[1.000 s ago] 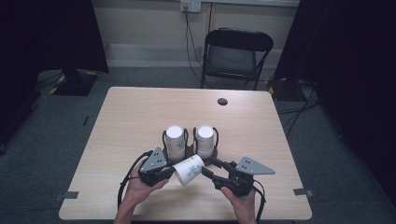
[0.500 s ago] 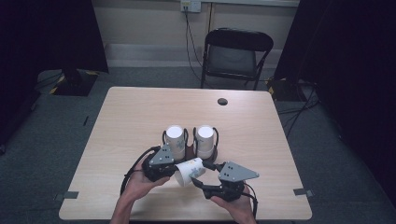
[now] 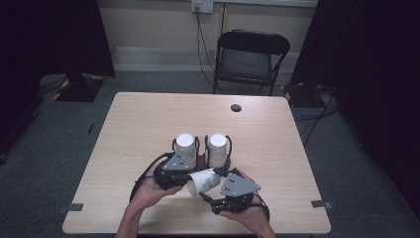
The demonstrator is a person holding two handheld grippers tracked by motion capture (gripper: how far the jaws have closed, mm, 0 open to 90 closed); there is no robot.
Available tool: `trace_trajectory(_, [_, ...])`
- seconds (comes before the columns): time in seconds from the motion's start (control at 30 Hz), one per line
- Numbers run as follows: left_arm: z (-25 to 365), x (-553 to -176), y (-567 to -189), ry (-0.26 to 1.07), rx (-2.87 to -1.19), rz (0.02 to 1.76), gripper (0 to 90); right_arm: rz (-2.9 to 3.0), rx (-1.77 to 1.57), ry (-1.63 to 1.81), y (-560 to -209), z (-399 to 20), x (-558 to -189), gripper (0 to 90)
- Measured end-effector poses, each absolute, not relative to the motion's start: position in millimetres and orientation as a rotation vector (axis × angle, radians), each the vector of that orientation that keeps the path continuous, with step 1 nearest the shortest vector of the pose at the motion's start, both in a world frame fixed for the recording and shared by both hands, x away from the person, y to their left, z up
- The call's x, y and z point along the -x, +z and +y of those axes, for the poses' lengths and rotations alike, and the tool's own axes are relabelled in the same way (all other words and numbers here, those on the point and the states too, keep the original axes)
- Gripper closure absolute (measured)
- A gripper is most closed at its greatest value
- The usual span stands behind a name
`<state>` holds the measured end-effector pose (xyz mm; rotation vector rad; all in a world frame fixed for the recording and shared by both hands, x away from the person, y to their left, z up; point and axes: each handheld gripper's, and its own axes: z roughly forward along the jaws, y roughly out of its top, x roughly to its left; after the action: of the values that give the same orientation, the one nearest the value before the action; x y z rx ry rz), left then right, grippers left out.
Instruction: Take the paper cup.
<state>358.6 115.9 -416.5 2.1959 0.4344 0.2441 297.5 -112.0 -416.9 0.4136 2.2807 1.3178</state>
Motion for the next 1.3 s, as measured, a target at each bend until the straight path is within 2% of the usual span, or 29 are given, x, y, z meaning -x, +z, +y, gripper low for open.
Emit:
trace_trajectory(0.5, [118.0, -364.6, -423.1, 0.176, -2.264, 0.505, 87.4, 2.288, -0.268, 1.072, -438.3, -87.1, -295.0, 14.9])
trace_trajectory(0.63, [118.6, -365.8, -422.0, 0.155, -2.281, 0.516, 87.4, 2.288, -0.23, 1.046, -438.7, -84.3, -294.2, 17.7])
trace_trajectory(1.0, [116.0, -368.4, -423.7, 0.067, -2.317, 0.511, 87.5, 2.274, -0.113, 0.904, -448.4, -67.6, -291.9, 17.3])
trace_trajectory(1.3, [111.0, -370.4, -418.6, 0.058, -2.361, 0.517, 87.5, 2.242, -0.039, 0.826, -451.8, -56.4, -291.8, 20.9])
